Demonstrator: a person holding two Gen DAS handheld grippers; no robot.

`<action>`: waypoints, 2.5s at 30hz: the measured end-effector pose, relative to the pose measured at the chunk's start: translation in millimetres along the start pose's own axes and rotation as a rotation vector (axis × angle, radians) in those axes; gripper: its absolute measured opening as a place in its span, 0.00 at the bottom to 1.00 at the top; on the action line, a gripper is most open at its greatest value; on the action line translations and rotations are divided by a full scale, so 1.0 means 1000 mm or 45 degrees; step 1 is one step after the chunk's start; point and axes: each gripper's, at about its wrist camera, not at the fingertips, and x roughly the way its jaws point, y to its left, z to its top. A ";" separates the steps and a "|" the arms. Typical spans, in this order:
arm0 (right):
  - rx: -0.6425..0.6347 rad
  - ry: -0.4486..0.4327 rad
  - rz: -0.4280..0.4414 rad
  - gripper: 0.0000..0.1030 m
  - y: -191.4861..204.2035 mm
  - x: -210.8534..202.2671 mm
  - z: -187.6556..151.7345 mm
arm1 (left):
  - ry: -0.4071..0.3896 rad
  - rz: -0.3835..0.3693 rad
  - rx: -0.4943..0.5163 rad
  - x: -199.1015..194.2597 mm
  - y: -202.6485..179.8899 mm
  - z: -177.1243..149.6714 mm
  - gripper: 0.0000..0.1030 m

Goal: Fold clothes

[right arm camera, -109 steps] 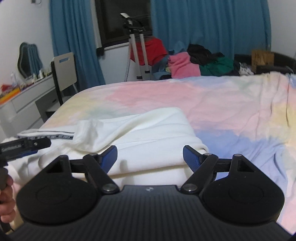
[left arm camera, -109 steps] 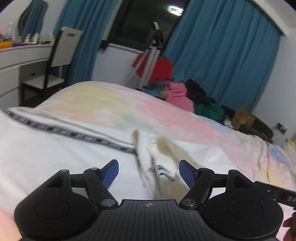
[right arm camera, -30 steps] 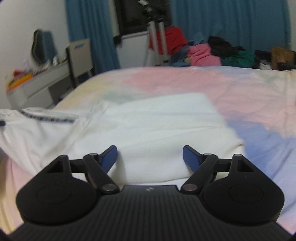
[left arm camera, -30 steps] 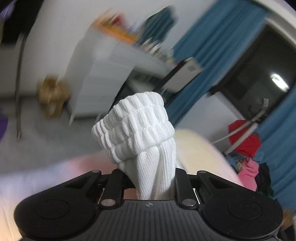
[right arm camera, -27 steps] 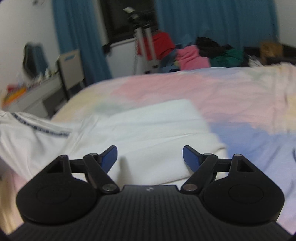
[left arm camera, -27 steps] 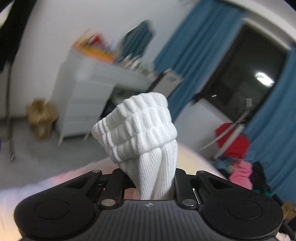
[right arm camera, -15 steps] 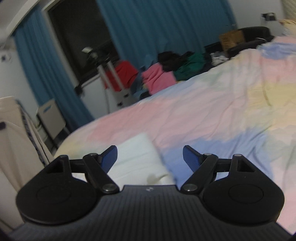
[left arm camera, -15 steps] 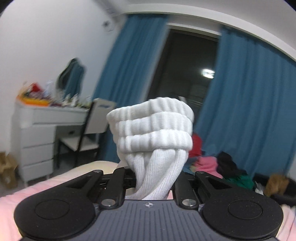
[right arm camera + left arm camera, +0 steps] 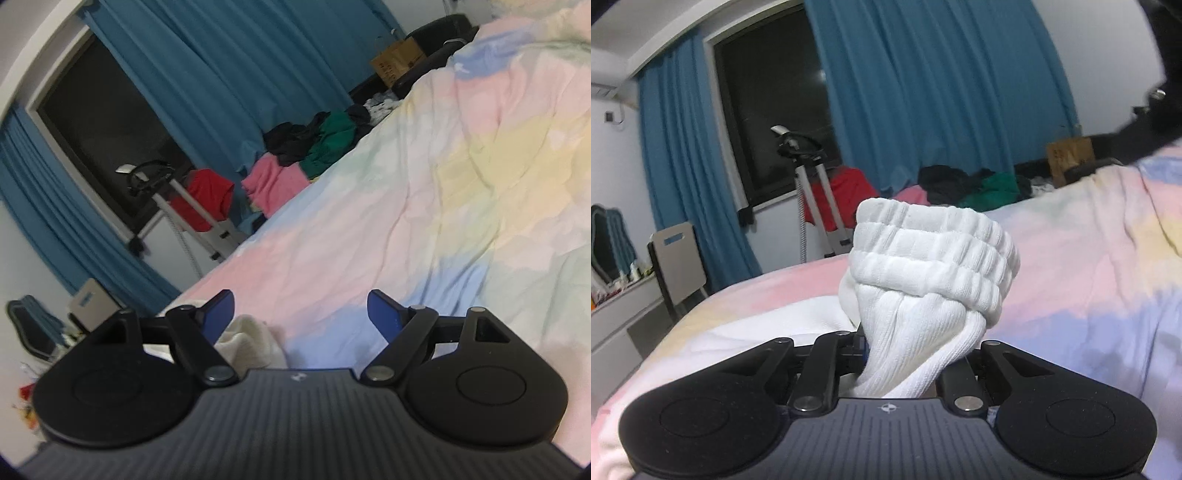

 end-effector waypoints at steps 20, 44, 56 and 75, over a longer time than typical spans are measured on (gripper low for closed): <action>0.090 0.406 0.200 0.80 0.022 0.032 -0.045 | 0.151 -0.045 0.132 -0.082 0.171 -0.061 0.95; -0.161 0.150 0.262 0.35 0.074 0.062 -0.037 | 0.284 -0.019 -0.332 -0.060 0.236 -0.094 0.96; -0.047 0.158 0.057 0.64 0.015 0.089 -0.045 | 0.278 0.028 -0.333 -0.059 0.242 -0.102 0.99; -0.078 0.423 0.118 0.89 0.031 0.098 -0.076 | 0.400 -0.016 -0.563 -0.050 0.262 -0.108 1.00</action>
